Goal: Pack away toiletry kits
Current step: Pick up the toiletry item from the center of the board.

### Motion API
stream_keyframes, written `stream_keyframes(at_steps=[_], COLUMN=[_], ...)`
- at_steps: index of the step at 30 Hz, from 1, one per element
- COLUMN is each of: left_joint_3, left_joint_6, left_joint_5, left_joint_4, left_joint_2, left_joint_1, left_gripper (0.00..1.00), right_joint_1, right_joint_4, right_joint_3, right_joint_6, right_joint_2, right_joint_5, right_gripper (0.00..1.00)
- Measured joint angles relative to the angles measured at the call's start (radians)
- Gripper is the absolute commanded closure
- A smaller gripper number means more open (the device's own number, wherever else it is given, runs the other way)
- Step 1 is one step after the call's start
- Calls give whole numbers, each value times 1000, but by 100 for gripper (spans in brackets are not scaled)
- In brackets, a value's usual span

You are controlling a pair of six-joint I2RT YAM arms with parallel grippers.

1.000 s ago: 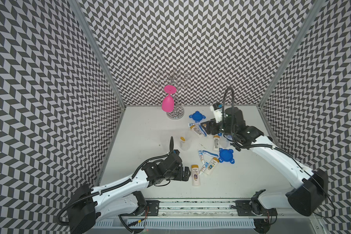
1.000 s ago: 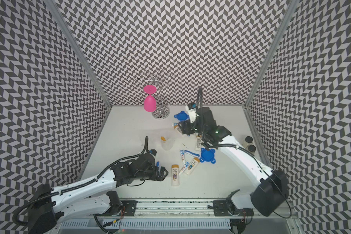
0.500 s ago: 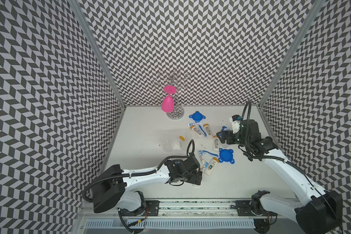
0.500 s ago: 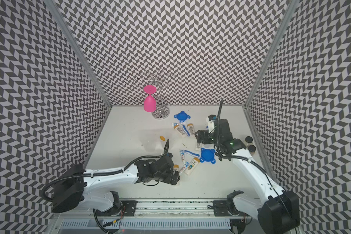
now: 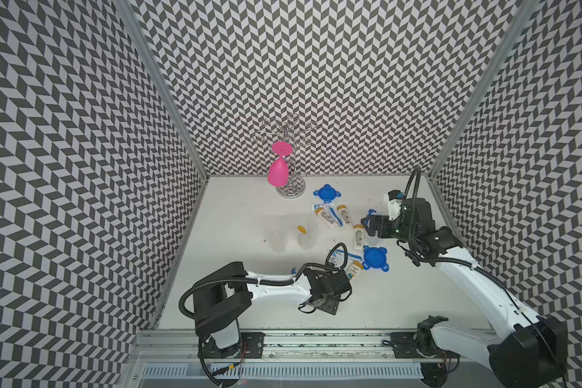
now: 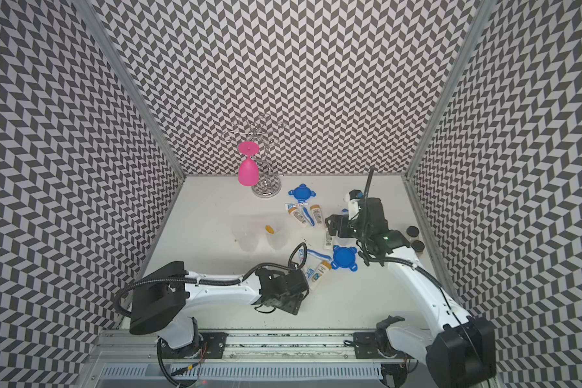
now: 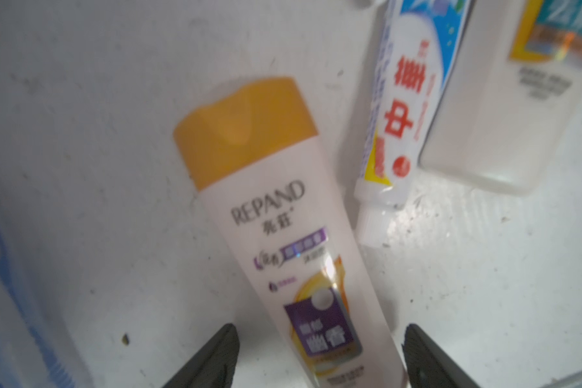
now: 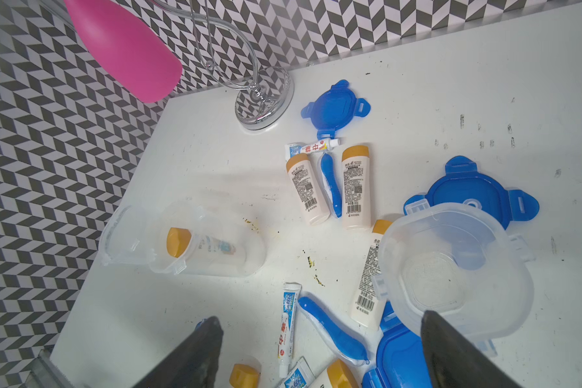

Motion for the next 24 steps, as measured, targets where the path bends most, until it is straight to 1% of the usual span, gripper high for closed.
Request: stream_keyframes(at_steps=[4, 6, 7, 11, 15, 16, 20, 22, 24], left_joint_3=[-28, -40, -45, -76, -131, -146, -238, -286, -311], left_joint_6=[-7, -9, -8, 5, 24, 27, 46, 61, 84], left_joint_5=[-32, -44, -50, -53, -44, -42, -20, -16, -18], left_joint_4=[-6, -5, -5, 21, 68, 76, 117, 126, 131], left_joint_2=[-14, -24, -27, -53, -105, -120, -225, -321, -435], left_joint_1=[-12, -13, -13, -12, -10, -9, -7, -7, -6], left_gripper=[37, 49, 52, 62, 73, 73, 82, 87, 93], right_joint_1=[0, 0, 0, 0, 0, 0, 0, -1, 0], right_joint_4=[-5, -6, -10, -26, -42, -51, -104, -142, -181], right_joint_3=[0, -1, -1, -2, -26, -30, -33, -29, -21], right_joint_6=[-4, -8, -10, -19, -26, -27, -35, -53, -78], right_joint_2=[-9, -20, -26, -36, -30, -25, 20, 53, 102], right_joint_5=[1, 0, 0, -19, -65, -79, -140, -188, -275], right_gripper=[10, 10, 10, 10, 10, 10, 10, 11, 11])
